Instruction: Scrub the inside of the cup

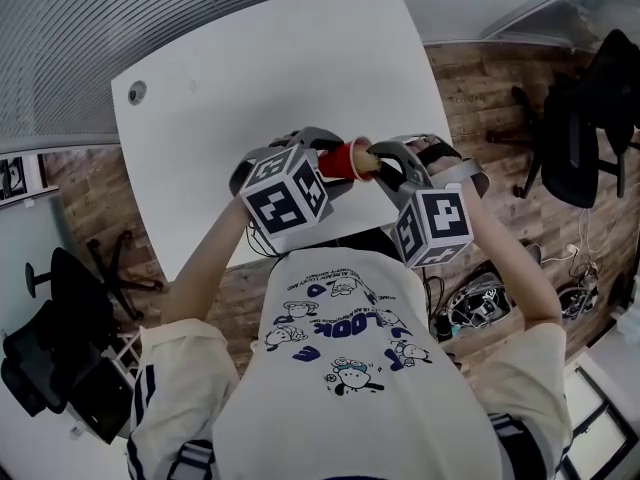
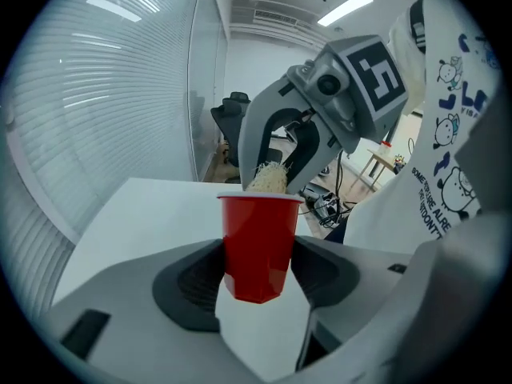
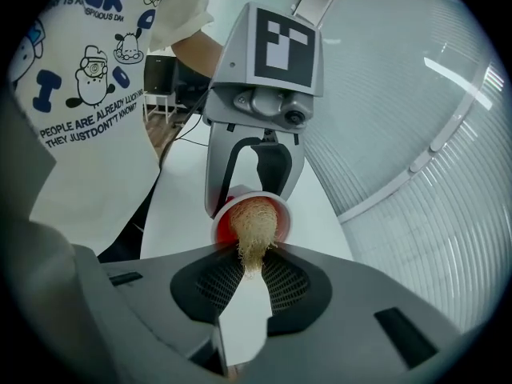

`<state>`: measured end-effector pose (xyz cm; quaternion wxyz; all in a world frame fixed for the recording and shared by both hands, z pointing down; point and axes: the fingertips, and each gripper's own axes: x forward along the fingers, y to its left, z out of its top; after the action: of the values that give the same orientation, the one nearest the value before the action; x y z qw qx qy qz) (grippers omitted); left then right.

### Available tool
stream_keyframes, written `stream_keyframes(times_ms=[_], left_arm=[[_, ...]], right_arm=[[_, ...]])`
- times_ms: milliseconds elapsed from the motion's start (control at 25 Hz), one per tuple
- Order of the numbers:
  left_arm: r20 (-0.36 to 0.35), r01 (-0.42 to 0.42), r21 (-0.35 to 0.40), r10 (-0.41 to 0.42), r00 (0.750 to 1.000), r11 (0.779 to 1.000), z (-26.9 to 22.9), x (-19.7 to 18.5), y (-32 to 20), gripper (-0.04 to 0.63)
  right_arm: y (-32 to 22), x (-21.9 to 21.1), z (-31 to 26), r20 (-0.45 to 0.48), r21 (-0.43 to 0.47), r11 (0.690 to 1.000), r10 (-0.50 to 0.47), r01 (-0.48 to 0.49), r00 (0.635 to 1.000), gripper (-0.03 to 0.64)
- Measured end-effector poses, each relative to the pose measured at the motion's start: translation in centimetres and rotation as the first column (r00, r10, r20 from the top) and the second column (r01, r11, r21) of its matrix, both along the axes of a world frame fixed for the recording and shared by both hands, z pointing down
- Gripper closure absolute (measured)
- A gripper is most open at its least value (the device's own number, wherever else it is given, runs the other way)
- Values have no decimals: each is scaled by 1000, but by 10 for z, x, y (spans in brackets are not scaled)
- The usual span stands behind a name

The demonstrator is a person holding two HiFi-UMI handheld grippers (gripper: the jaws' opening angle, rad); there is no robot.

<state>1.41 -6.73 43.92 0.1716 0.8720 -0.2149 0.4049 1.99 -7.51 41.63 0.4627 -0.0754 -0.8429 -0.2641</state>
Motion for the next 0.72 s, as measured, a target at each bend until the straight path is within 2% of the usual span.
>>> stream_keyframes(times_ms=[160,360,720], left_arm=[[-33,-18,-44,17,999,999,1,4,6,302],[-48,-44,-77,40,998,996,4,8,14,302],[-131,-46,-136,28,991,990,2,9,17,304]], right_arm=[[4,2,0,-14,74,994,-75,76,997,548],[12,3,2,-34,199,962,-184,187,982,549],[16,-4,-5,-21,413,846,-360,336,933,552]])
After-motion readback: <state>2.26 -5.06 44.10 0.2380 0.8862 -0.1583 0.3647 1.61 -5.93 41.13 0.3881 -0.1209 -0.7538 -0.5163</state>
